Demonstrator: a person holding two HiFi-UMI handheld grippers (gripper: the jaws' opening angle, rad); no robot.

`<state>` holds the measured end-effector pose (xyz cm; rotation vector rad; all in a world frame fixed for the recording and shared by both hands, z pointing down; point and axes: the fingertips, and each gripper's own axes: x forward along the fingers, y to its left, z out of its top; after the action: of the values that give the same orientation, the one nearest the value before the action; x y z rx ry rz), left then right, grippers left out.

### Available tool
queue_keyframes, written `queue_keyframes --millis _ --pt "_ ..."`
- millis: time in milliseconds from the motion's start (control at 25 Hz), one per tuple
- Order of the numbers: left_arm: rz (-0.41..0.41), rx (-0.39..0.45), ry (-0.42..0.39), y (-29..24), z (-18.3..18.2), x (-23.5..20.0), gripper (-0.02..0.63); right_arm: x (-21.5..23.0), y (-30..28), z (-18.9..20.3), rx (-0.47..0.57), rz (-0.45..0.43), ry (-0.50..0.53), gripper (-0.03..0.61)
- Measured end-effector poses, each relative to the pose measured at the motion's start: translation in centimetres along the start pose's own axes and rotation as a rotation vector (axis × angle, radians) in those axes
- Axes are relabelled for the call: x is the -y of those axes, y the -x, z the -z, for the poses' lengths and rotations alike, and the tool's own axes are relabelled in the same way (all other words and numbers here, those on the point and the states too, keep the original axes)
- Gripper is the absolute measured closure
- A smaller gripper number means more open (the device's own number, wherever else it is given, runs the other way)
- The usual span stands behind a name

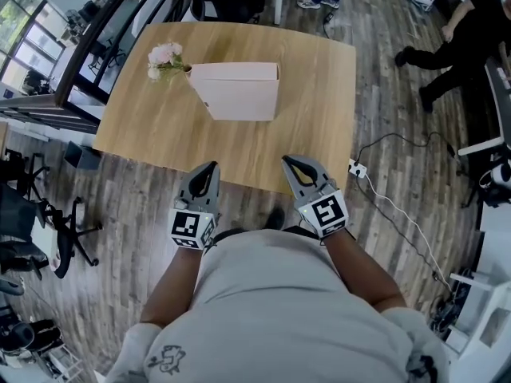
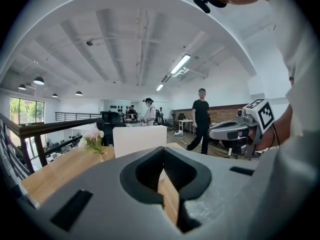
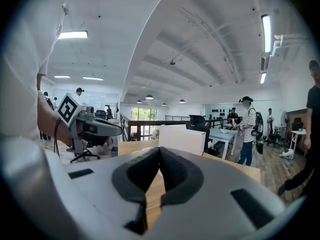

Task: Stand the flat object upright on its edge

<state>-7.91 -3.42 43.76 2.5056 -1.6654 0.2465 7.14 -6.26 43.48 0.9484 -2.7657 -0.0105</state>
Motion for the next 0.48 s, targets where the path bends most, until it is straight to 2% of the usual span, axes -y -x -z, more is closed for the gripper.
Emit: queue_keyframes --millis 480 --pt "0.016 0.029 0.000 6.9 -0.6 -2.4 0.607 -5.9 0.3 -2.1 0.005 0.019 -0.014 0.574"
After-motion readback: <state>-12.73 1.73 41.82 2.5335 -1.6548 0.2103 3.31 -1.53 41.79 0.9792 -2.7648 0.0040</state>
